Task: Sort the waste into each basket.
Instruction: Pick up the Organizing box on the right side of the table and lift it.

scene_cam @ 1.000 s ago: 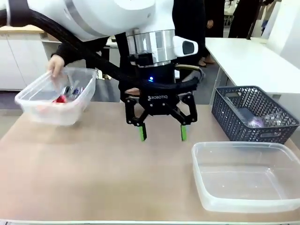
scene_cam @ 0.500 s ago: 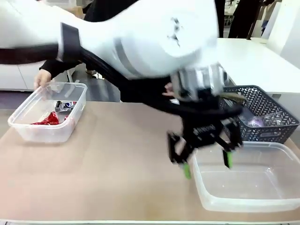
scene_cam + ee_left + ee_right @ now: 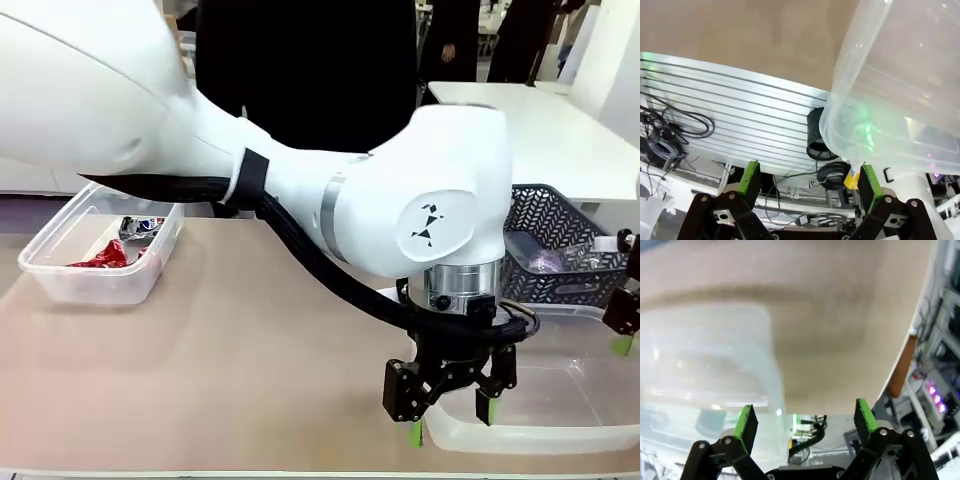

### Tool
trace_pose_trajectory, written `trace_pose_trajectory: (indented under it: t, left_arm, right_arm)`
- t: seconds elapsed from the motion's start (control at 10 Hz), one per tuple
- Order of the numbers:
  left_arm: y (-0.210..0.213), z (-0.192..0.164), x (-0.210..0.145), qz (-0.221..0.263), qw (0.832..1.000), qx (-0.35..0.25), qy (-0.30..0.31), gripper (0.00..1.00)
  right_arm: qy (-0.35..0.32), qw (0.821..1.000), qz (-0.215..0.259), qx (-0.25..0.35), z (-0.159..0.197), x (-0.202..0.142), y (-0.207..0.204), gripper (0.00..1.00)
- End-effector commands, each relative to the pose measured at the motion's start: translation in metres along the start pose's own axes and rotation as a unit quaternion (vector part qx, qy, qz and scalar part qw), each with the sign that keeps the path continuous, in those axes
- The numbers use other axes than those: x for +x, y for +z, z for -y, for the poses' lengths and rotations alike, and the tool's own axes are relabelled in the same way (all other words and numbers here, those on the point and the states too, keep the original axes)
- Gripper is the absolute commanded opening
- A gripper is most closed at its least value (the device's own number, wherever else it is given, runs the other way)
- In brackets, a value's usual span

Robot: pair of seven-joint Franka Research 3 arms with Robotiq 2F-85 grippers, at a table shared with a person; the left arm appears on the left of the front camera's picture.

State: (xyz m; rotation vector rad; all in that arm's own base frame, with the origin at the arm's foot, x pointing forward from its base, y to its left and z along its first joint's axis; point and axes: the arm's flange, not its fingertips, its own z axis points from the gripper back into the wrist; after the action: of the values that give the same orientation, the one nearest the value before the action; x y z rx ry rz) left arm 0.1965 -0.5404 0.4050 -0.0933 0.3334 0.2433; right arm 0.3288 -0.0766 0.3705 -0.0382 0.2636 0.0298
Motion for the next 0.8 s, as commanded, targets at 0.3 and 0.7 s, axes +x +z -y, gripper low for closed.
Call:
trace_pose_trajectory:
  t: [0.3,0.7]
  left_arm:
    - [0.013,0.008,0.000,0.042,0.998,-0.035,0.025,1.00]
    - [0.008,0.026,0.033,0.160,0.982,-0.049,-0.092,1.00]
  right_arm:
    - [0.005,1.000,0.000,0.002,-0.001,-0.001,0.001,1.00]
    - [-0.018,0.994,-0.069,0.082,0.018,0.004,-0.016,1.00]
